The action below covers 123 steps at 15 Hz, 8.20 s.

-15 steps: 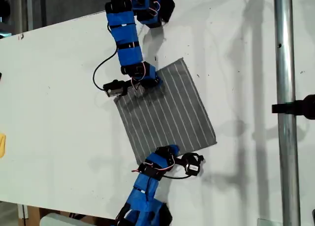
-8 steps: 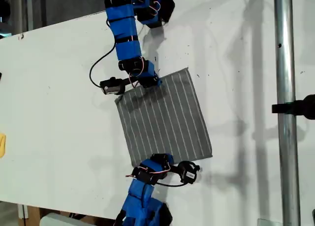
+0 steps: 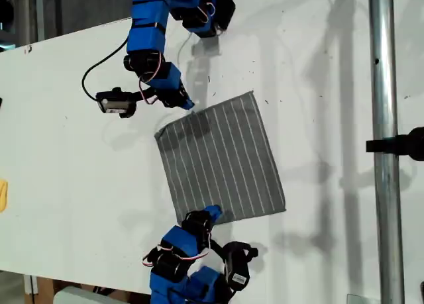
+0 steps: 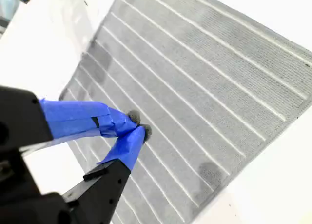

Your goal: Grasp corners of a towel and fold twice.

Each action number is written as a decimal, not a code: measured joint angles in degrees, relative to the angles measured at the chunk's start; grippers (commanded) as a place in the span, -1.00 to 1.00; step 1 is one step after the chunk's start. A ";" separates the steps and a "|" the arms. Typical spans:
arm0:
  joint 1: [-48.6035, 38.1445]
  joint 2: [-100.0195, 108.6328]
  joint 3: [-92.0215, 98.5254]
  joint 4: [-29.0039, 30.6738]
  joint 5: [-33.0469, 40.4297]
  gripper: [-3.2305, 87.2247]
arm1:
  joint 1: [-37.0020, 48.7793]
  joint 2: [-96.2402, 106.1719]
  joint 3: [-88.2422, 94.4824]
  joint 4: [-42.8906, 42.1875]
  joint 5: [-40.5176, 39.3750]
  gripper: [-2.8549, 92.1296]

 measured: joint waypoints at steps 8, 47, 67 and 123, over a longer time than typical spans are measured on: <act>2.90 3.96 -6.94 13.36 -2.81 -0.96 | -14.59 10.90 -10.20 12.57 -8.44 -0.28; 7.91 -15.03 -20.21 10.37 -2.29 -0.64 | -18.72 -32.96 4.66 -18.90 -20.13 -0.94; 18.46 -55.63 -23.03 -8.70 3.34 -0.97 | -18.72 -33.13 4.66 -18.98 -18.63 -0.94; -3.08 51.42 50.36 6.06 -6.33 -0.55 | 18.37 28.21 30.76 2.72 -1.67 -0.10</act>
